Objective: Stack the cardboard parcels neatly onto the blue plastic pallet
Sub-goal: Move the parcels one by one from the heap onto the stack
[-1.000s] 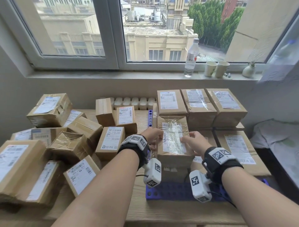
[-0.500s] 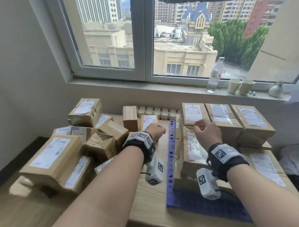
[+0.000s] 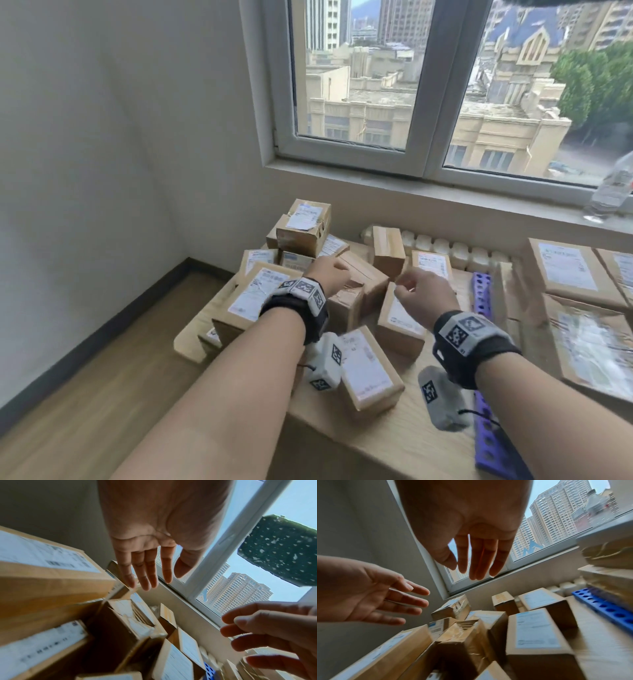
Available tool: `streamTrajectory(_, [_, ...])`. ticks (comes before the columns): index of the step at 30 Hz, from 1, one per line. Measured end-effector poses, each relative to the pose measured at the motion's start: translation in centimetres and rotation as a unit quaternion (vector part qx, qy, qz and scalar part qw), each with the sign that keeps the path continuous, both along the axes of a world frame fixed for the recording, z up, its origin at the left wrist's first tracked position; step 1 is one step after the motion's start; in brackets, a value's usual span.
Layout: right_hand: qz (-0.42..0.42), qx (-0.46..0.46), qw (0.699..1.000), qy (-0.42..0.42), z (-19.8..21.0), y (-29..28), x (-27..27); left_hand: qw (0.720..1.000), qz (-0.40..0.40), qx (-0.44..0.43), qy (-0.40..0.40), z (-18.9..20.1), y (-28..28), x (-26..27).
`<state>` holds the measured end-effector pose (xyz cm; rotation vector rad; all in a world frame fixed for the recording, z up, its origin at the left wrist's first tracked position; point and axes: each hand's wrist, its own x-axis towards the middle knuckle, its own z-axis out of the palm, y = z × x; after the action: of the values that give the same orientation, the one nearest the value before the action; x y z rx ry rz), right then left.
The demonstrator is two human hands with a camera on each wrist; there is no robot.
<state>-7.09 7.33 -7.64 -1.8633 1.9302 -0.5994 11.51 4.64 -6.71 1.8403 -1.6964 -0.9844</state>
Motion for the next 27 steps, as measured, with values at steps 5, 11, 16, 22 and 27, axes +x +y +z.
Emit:
streamTrajectory(5, [0.015,0.012,1.0,-0.013,-1.4,-0.6,7.2,0.999,0.041,-0.017,0.023,-0.7,0.2,6.9])
streamTrajectory(11, [0.036,0.021,0.999,-0.005,-3.9,-1.8,12.8,0.997,0.075,-0.023,0.022,-2.3,-0.1,12.3])
streamTrajectory(16, [0.047,0.029,0.998,0.001,-4.7,-4.0,15.4,0.992,0.121,-0.045,-0.015,-3.2,-1.4,15.2])
streamTrajectory(22, [0.034,0.051,0.998,0.022,-5.8,-5.9,17.3,0.987,0.133,-0.025,-0.086,-4.4,-2.9,17.4])
streamTrajectory(27, [0.007,0.148,0.989,0.005,-7.5,-5.8,18.6,0.99,0.107,0.069,-0.052,-5.9,-3.3,18.2])
